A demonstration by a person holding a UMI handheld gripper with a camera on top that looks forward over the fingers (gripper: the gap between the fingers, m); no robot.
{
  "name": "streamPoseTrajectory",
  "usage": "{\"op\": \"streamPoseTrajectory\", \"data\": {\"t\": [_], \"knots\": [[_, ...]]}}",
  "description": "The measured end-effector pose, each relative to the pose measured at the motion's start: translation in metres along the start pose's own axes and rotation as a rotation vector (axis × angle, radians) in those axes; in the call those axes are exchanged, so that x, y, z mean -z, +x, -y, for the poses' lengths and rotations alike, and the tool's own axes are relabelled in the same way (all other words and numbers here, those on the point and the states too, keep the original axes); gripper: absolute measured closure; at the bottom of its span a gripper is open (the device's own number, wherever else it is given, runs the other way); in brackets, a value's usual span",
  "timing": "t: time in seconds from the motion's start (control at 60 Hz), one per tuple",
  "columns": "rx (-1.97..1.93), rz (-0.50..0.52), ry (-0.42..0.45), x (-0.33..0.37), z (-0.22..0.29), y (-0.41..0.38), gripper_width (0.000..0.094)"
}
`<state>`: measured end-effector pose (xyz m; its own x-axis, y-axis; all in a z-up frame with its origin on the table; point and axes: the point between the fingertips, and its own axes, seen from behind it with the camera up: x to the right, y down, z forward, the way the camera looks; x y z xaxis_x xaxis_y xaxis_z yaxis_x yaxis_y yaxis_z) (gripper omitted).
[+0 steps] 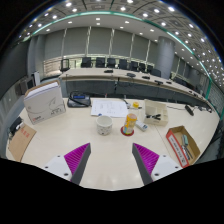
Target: Pour water
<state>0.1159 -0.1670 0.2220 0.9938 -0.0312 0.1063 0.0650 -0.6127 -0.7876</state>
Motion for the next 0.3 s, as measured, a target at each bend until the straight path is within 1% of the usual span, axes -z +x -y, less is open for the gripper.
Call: {"op": "streamPoseTrajectory", "data": {"t": [0.167, 0.3], "knots": [[0.035, -0.004, 0.019, 0.022, -0.001, -0.011, 0.0079], [0.032, 0.016, 0.034, 0.031, 0.001, -0.026, 0.0077]]}}
